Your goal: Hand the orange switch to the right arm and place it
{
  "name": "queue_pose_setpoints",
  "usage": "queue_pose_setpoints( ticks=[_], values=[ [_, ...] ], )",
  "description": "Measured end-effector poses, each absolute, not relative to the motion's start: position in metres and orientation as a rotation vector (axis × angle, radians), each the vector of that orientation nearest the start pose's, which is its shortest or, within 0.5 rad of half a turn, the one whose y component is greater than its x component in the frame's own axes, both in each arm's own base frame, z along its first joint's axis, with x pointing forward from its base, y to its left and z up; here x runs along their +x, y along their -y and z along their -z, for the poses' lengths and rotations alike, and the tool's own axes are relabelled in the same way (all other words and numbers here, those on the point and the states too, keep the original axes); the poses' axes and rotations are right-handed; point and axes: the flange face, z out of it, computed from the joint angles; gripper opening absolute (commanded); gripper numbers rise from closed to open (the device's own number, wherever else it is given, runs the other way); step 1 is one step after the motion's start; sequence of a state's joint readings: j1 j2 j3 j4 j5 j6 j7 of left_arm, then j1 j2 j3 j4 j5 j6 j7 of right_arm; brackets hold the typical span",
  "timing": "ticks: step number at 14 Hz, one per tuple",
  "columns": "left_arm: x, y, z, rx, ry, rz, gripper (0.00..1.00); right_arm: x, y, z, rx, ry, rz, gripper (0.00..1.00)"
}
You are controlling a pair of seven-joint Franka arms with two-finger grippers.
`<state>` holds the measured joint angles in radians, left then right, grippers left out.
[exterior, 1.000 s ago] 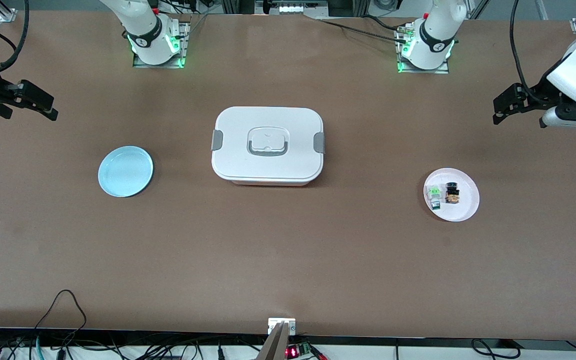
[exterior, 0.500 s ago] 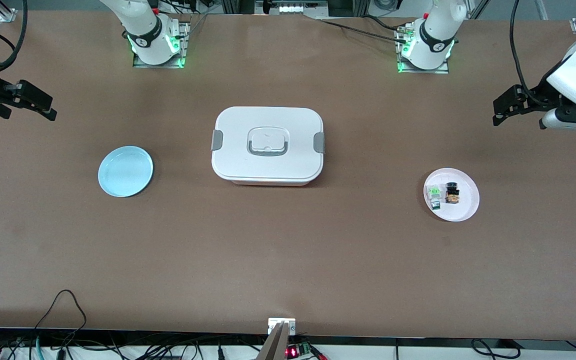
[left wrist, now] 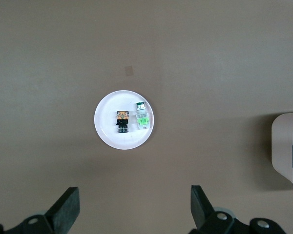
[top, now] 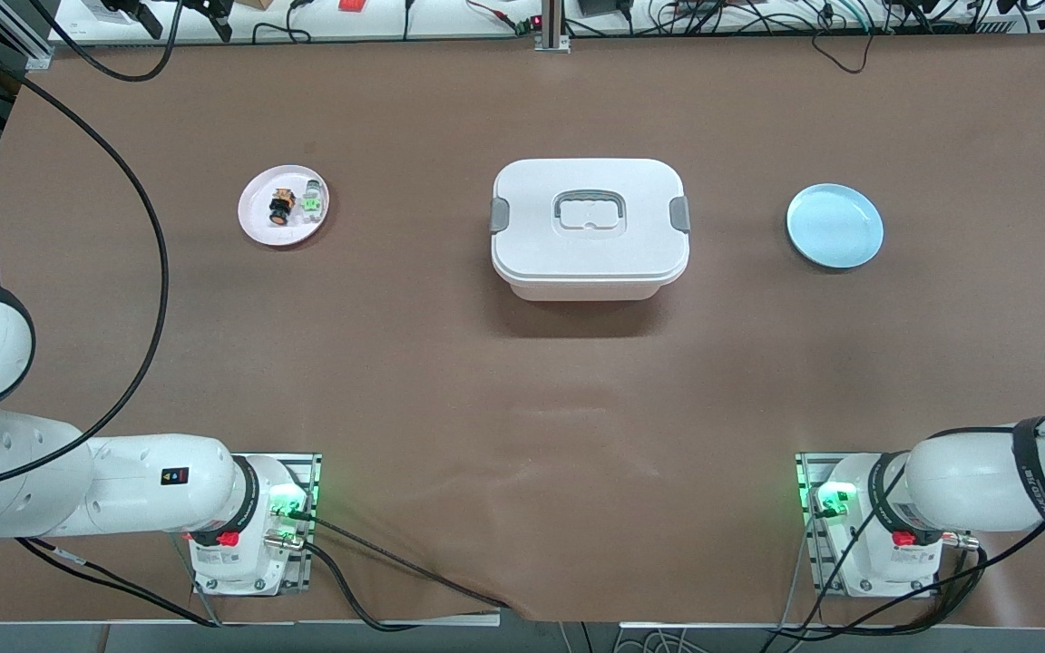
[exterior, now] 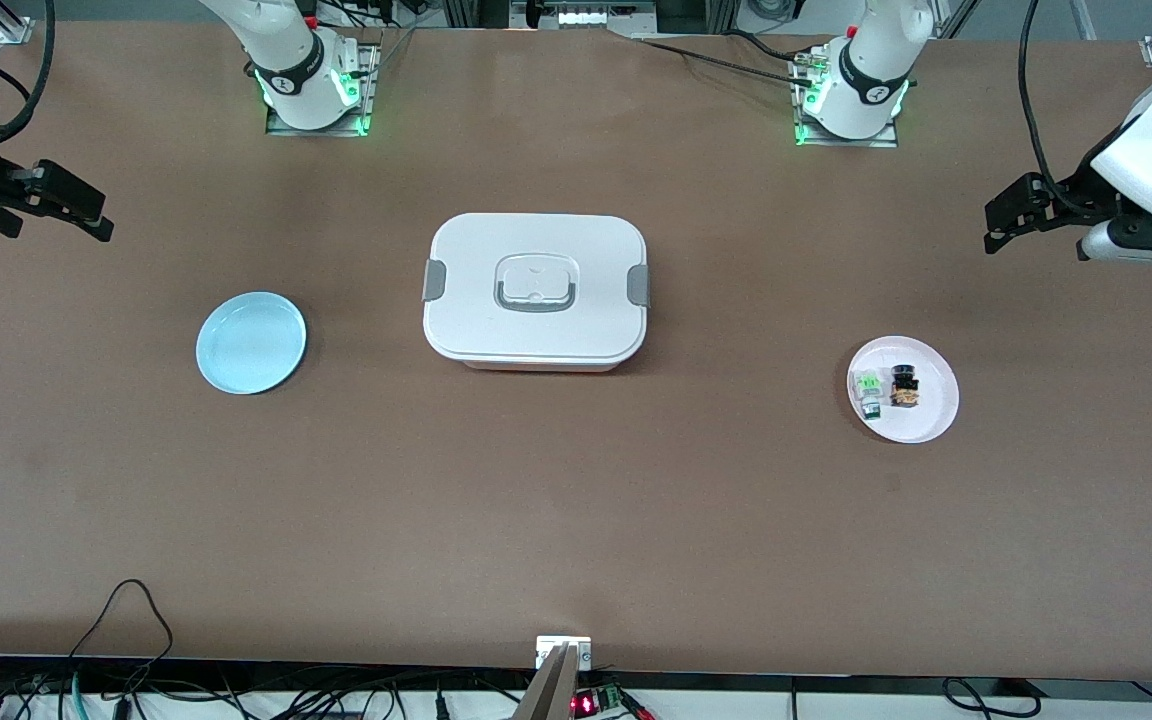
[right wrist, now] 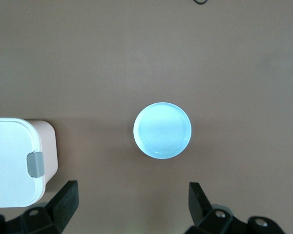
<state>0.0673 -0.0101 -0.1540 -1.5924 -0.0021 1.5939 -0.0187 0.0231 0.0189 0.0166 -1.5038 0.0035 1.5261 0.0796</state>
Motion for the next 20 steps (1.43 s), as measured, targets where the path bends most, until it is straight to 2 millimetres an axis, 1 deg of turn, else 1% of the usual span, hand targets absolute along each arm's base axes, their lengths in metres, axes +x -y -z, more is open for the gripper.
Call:
queue_pose_setpoints(
  ticks=[5,7,8,11,13,14,16,17,18,19,20],
  values=[
    [0.556,0.050,-0.618,-3.143,-0.112,0.010,1.00,0.555,-0.022,-0.643,-3.137,-0.062,0.010,1.00],
    [0.561,0.051,-0.606,-3.144,-0.117,-0.020,1.00,0.555,-0.022,-0.644,-3.137,-0.062,0.013,1.00],
    [0.564,0.052,-0.597,-3.145,-0.121,-0.049,1.00,0.555,-0.022,-0.645,-3.137,-0.062,0.014,1.00],
    [0.576,0.053,-0.549,-3.144,-0.139,-0.189,1.00,0.555,-0.022,-0.645,-3.137,-0.062,0.014,1.00],
    [0.584,0.052,-0.515,-3.141,-0.247,-0.279,1.00,0.555,-0.022,-0.645,-3.137,-0.062,0.015,1.00],
    [0.589,0.052,-0.493,-3.138,-0.361,-0.315,1.00,0.555,-0.022,-0.645,-3.137,-0.062,0.015,1.00],
    [0.606,0.051,-0.438,-3.118,-0.681,-0.324,1.00,0.555,-0.022,-0.645,-3.137,-0.062,0.015,1.00],
    [0.612,0.047,-0.409,-3.098,-0.836,-0.320,1.00,0.555,-0.022,-0.645,-3.137,-0.062,0.015,1.00],
    [0.614,0.039,-0.382,-3.075,-0.979,-0.333,1.00,0.555,-0.022,-0.645,-3.137,-0.062,0.015,1.00],
    [0.614,0.029,-0.359,-3.045,-1.124,-0.349,1.00,0.555,-0.022,-0.645,-3.137,-0.062,0.015,1.00],
    [0.612,0.019,-0.340,-3.004,-1.275,-0.339,1.00,0.555,-0.022,-0.645,-3.137,-0.064,0.015,1.00]
  ],
)
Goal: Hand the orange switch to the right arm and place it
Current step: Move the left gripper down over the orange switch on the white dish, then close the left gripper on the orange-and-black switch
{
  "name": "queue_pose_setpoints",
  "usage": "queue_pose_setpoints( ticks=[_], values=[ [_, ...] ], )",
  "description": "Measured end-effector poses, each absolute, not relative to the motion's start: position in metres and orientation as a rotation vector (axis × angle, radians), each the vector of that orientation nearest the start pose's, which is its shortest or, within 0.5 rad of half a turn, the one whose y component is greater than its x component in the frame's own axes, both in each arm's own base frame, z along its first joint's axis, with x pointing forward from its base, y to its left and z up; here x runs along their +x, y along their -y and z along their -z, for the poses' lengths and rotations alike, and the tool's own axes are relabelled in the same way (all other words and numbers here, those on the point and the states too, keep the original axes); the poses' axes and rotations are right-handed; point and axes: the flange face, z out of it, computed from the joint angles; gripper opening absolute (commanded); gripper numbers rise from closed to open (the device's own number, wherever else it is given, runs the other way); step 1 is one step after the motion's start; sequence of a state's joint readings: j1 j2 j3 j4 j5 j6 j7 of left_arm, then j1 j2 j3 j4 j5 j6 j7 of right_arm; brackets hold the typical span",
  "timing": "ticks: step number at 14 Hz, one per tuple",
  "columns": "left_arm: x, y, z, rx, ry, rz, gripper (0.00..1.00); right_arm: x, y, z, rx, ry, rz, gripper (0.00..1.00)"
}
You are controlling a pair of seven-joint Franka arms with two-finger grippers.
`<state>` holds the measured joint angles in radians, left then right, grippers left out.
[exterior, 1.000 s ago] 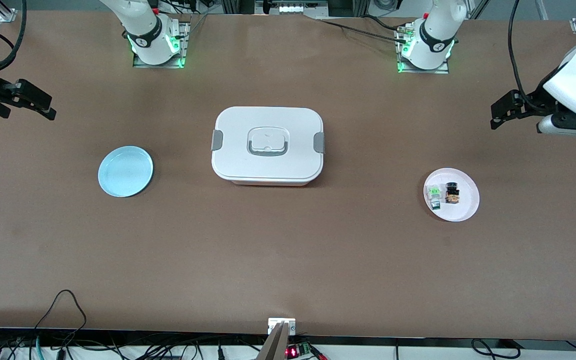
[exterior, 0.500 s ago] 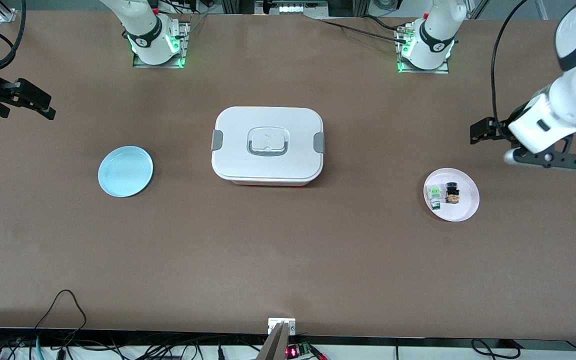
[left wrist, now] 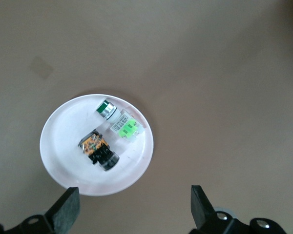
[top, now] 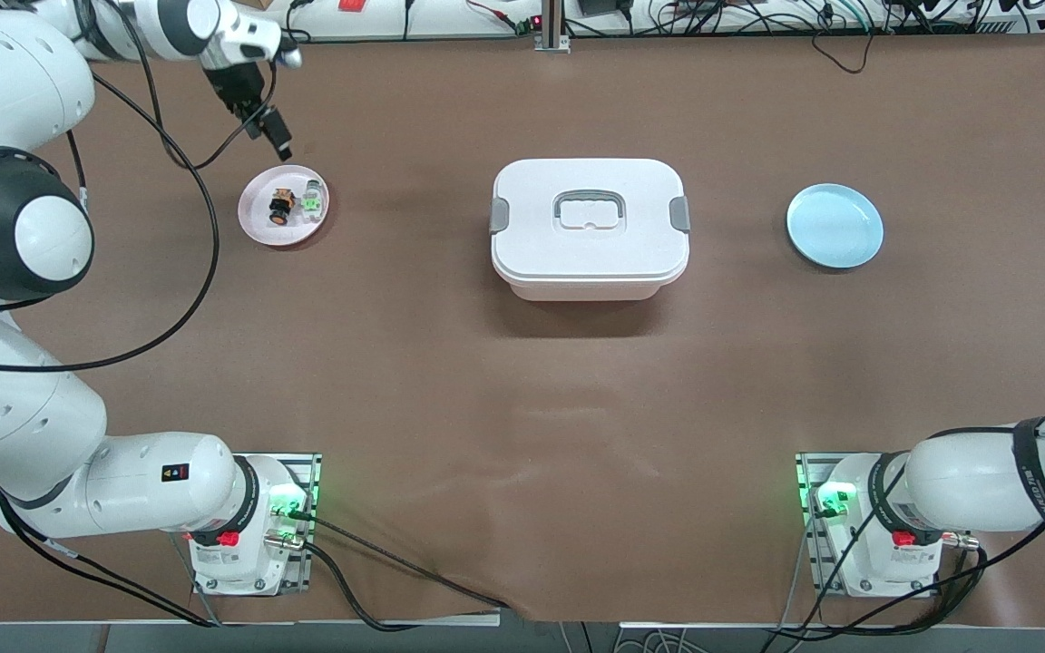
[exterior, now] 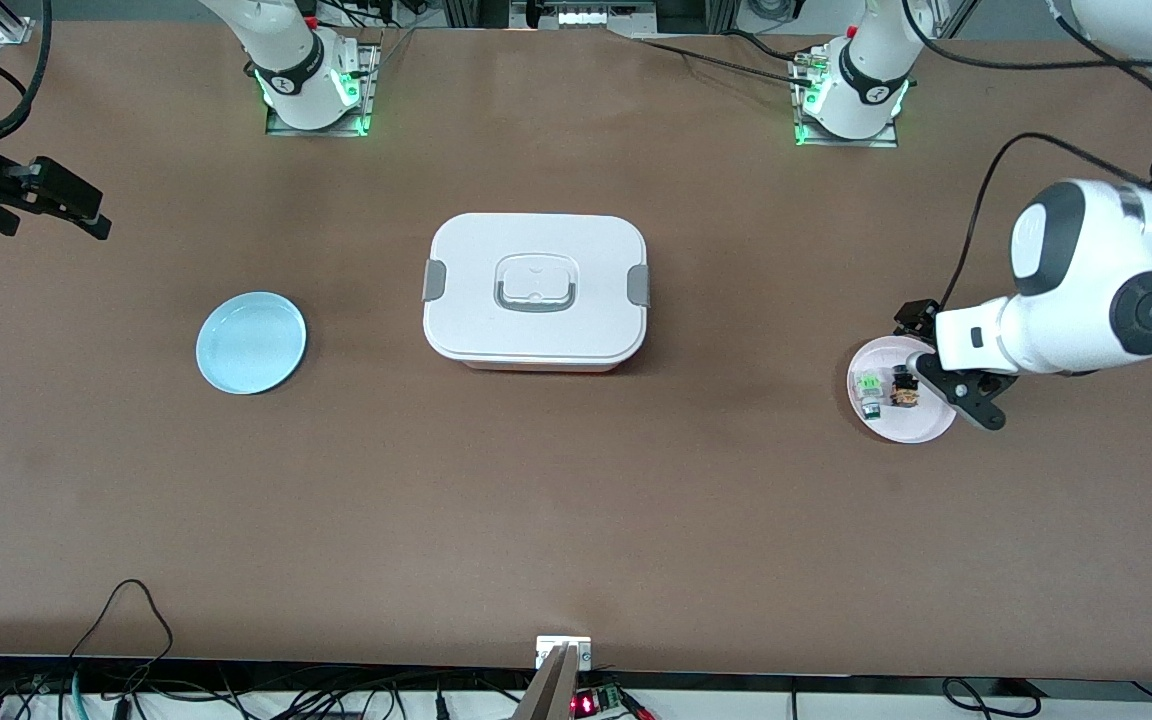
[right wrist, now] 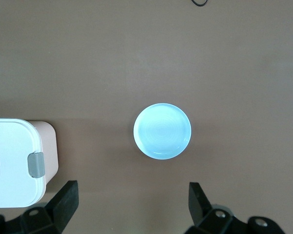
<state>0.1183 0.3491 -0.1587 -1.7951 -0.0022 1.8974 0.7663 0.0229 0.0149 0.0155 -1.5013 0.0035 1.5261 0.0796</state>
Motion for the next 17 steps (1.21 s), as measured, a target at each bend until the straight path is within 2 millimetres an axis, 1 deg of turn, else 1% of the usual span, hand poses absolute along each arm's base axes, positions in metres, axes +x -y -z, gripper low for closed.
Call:
queue_pose_setpoints(
  ticks=[2,4,6,9,11,13,15,17],
  values=[
    [0.605,0.003,-0.313,-2.890,-1.557,-0.275,1.00,0.555,-0.018,-0.645,-3.137,-0.075,0.015,1.00],
    [0.597,-0.006,-0.293,-2.769,-1.791,-0.242,1.00,0.555,-0.016,-0.645,-3.136,-0.081,0.015,1.00],
    [0.591,-0.009,-0.276,-2.649,-1.975,-0.206,1.00,0.555,-0.015,-0.645,-3.136,-0.082,0.015,1.00],
    [0.582,-0.008,-0.246,-2.430,-2.203,-0.099,1.00,0.555,-0.015,-0.645,-3.136,-0.083,0.015,1.00],
    [0.578,-0.011,-0.227,-2.298,-2.319,-0.047,1.00,0.555,-0.015,-0.645,-3.136,-0.083,0.015,1.00],
    [0.577,-0.020,-0.213,-2.215,-2.386,-0.015,1.00,0.555,-0.015,-0.645,-3.136,-0.082,0.016,1.00],
    [0.577,-0.031,-0.205,-2.187,-2.408,-0.002,1.00,0.555,-0.015,-0.645,-3.136,-0.083,0.016,1.00],
    [0.576,-0.036,-0.201,-2.184,-2.413,0.001,1.00,0.555,-0.014,-0.645,-3.136,-0.084,0.014,1.00]
  ],
)
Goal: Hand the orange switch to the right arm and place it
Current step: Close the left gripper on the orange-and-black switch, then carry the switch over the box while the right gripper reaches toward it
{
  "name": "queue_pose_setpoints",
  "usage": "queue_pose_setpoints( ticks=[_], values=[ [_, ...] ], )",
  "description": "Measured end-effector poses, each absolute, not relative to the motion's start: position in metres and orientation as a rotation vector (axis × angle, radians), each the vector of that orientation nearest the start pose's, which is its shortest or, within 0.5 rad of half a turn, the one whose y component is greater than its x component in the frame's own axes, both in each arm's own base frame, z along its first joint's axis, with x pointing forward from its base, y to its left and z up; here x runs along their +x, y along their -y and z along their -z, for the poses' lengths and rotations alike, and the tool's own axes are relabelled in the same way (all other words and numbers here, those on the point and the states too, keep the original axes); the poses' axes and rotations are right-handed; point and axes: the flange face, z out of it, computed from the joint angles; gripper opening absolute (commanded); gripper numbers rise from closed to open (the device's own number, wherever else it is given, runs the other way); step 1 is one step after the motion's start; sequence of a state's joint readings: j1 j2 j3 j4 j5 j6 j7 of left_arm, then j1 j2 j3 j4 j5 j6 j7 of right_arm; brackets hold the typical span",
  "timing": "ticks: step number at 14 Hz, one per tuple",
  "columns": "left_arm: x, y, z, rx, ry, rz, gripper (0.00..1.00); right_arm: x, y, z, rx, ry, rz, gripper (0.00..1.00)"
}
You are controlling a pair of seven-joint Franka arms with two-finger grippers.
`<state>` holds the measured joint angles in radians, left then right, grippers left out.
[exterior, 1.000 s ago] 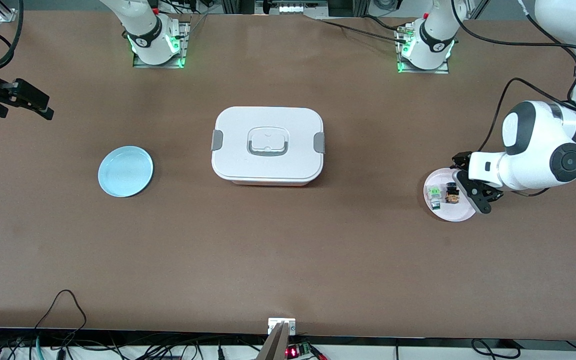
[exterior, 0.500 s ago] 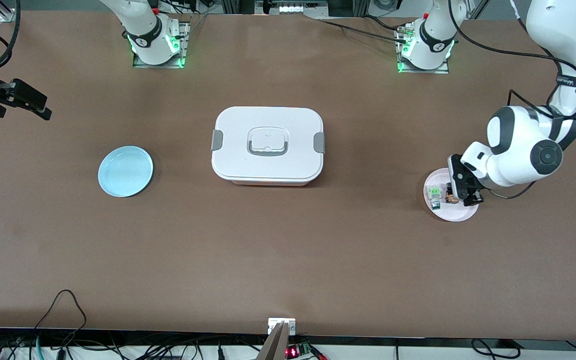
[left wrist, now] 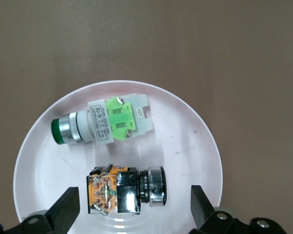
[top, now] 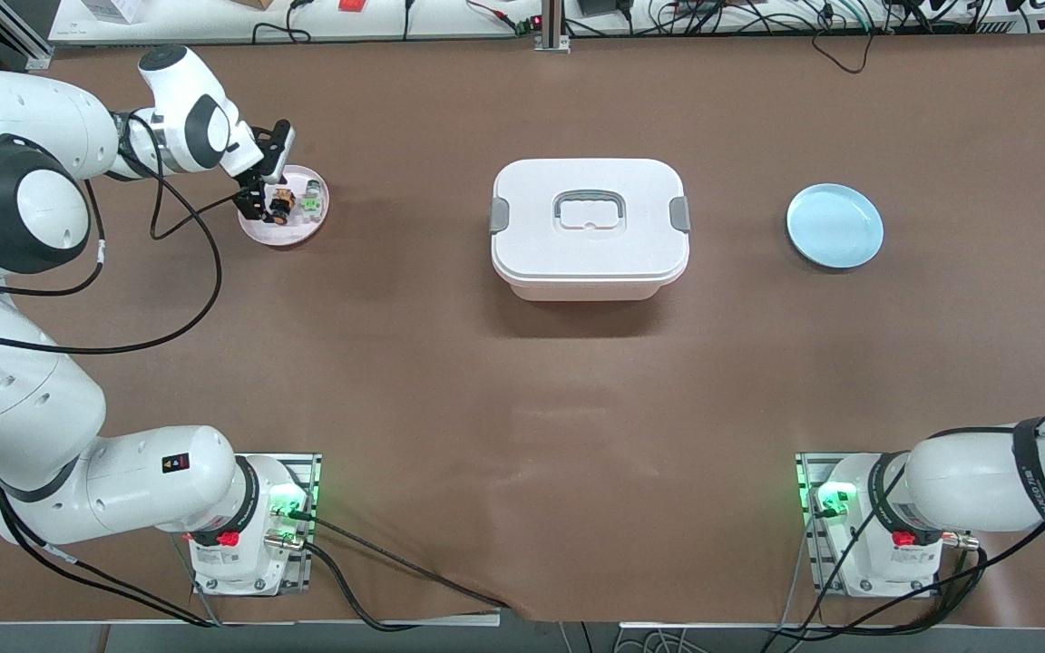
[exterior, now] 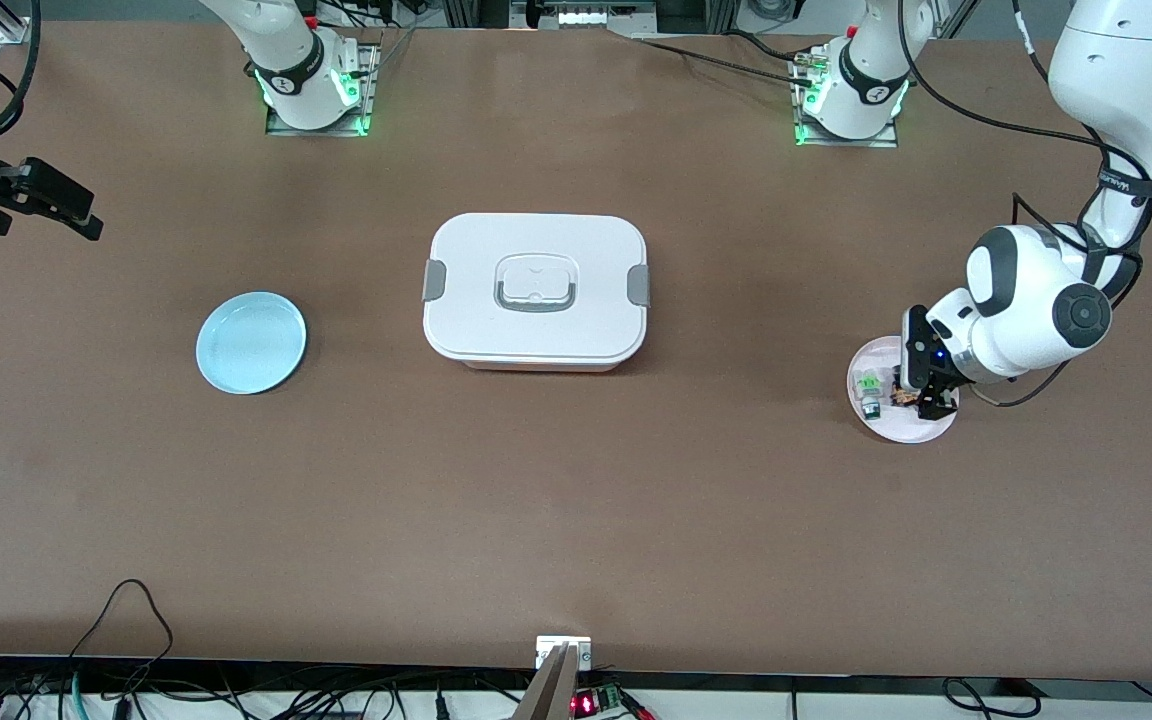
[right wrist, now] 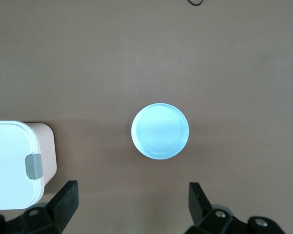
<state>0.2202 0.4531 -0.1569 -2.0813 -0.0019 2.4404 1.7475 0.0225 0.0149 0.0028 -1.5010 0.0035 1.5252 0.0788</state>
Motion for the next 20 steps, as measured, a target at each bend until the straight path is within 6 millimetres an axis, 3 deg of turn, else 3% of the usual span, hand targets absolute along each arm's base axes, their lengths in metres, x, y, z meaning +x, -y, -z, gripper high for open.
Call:
queue_pose_setpoints(
  ticks=[8,9,10,13,14,20],
  values=[
    [0.577,-0.044,-0.179,-2.194,-2.389,0.030,1.00,0.556,-0.019,-0.643,-3.120,-0.073,0.004,1.00],
    [0.576,-0.043,-0.177,-2.195,-2.391,0.029,0.96,0.556,-0.022,-0.640,-3.104,-0.070,-0.013,1.00],
    [0.576,-0.043,-0.176,-2.195,-2.391,0.029,0.86,0.555,-0.023,-0.635,-3.099,-0.066,-0.042,1.00],
    [0.576,-0.043,-0.174,-2.194,-2.391,0.032,0.07,0.556,-0.025,-0.623,-3.099,-0.059,-0.099,1.00],
    [0.576,-0.043,-0.174,-2.194,-2.391,0.032,0.00,0.556,-0.026,-0.621,-3.099,-0.057,-0.107,1.00],
    [0.579,-0.042,-0.179,-2.212,-2.372,0.060,0.00,0.555,-0.029,-0.611,-3.091,-0.052,-0.155,1.00]
  ],
)
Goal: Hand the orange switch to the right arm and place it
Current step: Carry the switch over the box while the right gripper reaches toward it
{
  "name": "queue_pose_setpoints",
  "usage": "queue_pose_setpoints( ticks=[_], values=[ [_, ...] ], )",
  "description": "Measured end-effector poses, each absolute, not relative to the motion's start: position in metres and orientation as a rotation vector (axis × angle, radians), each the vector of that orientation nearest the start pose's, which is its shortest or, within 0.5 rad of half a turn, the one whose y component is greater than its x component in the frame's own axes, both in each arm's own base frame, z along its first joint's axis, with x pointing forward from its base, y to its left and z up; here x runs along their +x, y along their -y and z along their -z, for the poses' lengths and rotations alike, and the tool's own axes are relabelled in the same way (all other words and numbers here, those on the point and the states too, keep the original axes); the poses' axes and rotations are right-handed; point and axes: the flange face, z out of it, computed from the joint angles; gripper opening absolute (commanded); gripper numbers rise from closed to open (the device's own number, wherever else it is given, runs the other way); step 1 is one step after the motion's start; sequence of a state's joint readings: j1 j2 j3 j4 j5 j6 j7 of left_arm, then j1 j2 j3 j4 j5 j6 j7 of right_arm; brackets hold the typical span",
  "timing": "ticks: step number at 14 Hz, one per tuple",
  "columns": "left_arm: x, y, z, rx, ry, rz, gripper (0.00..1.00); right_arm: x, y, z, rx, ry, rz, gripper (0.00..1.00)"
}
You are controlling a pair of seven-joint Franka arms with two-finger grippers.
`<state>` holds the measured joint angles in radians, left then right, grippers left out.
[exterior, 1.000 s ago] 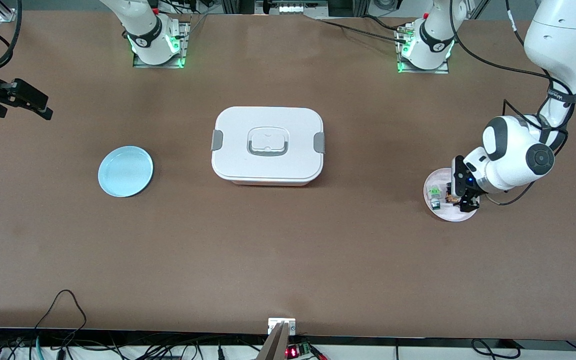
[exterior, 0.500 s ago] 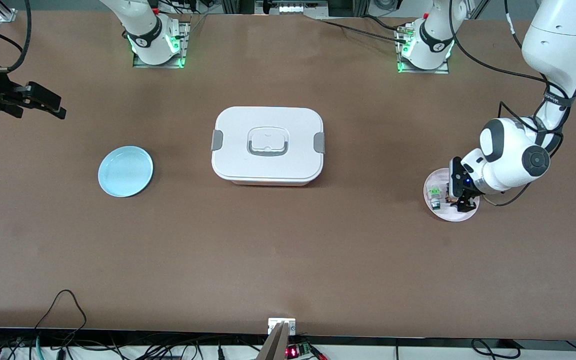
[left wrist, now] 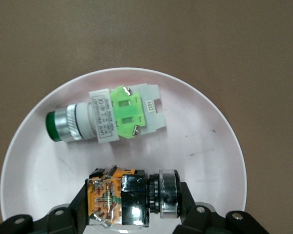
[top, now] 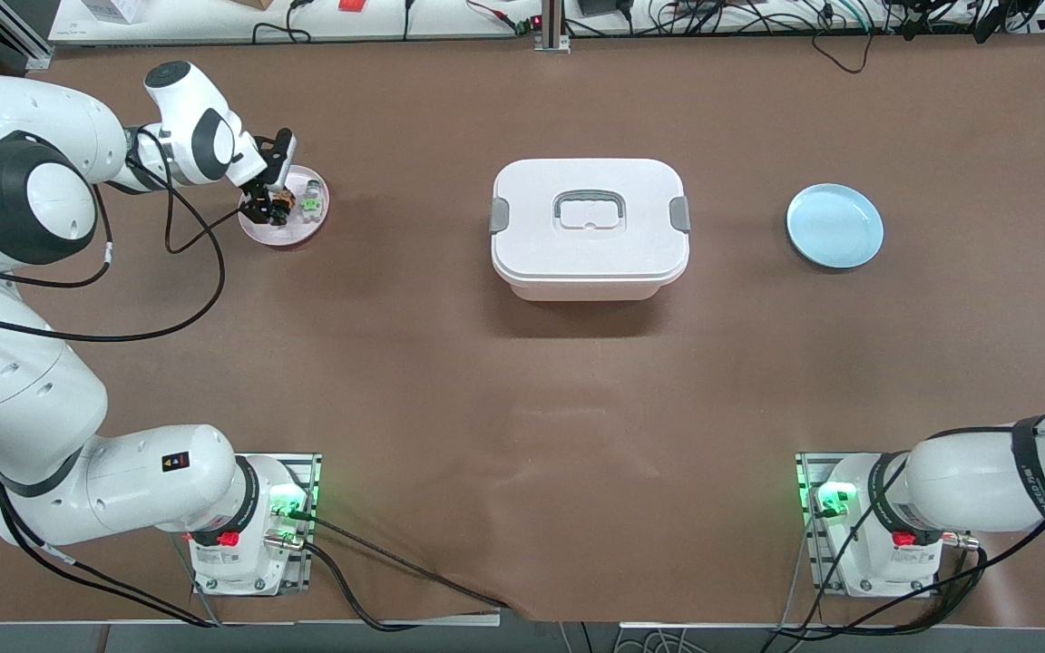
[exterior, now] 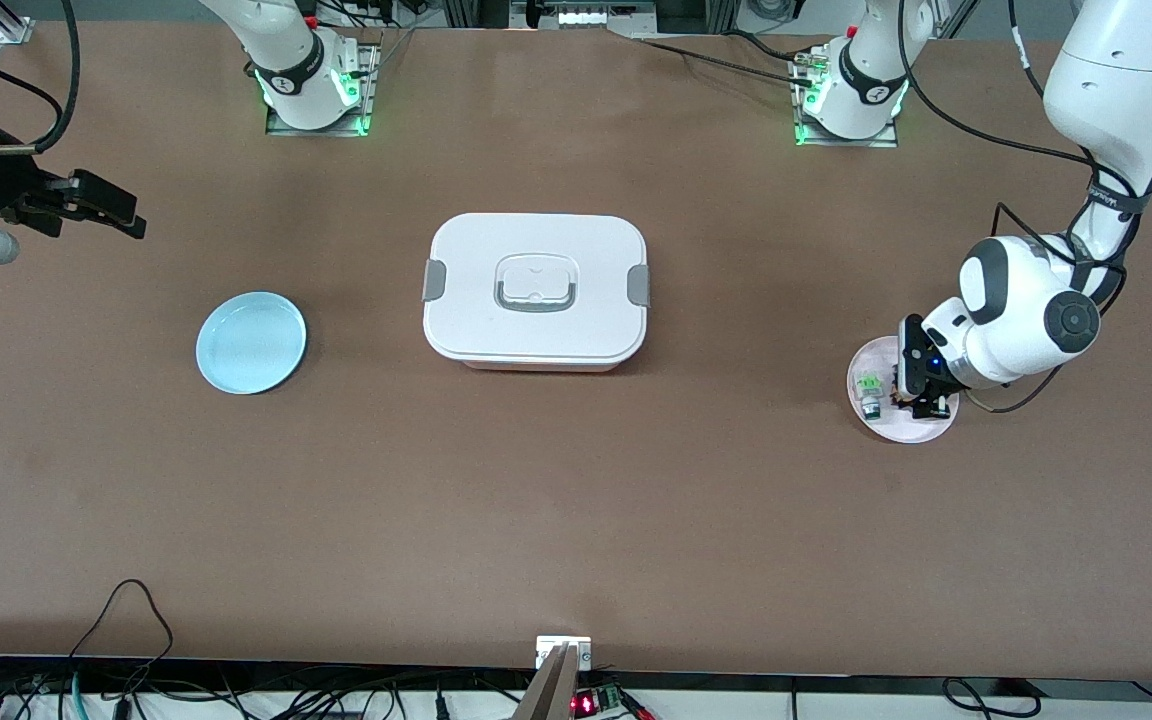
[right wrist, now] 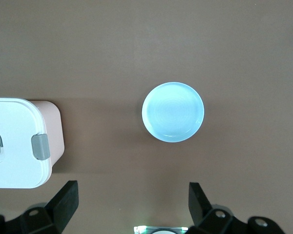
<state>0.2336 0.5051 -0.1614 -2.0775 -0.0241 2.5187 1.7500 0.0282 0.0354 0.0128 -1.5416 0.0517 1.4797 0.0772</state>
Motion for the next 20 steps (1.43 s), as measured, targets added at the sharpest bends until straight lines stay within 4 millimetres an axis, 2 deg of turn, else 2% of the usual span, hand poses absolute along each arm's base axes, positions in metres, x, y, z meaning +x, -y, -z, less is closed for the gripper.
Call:
queue_pose_setpoints(
  ticks=[2,4,6,11,14,17,20],
  values=[
    [0.584,-0.040,-0.194,-2.282,-2.328,0.114,0.00,0.554,-0.034,-0.610,-3.043,-0.050,-0.164,1.00],
    [0.592,-0.037,-0.221,-2.364,-2.256,0.222,0.00,0.553,-0.044,-0.607,-2.937,-0.048,-0.189,1.00],
    [0.601,-0.014,-0.250,-2.424,-2.211,0.363,0.00,0.552,-0.053,-0.601,-2.846,-0.047,-0.219,1.00],
    [0.587,0.079,-0.287,-2.880,-2.180,0.766,0.00,0.550,-0.086,-0.589,-2.472,-0.065,-0.298,1.00],
    [0.586,0.122,-0.315,-3.107,-2.107,1.088,0.00,0.556,-0.099,-0.574,-2.268,-0.096,-0.317,1.00],
    [0.595,0.168,-0.355,-3.204,-2.035,1.457,0.00,0.570,-0.108,-0.552,-2.117,-0.081,-0.309,1.00],
    [0.593,0.235,-0.394,-3.346,-1.900,1.792,0.00,0.587,-0.120,-0.524,-1.938,-0.102,-0.332,1.00]
  ],
)
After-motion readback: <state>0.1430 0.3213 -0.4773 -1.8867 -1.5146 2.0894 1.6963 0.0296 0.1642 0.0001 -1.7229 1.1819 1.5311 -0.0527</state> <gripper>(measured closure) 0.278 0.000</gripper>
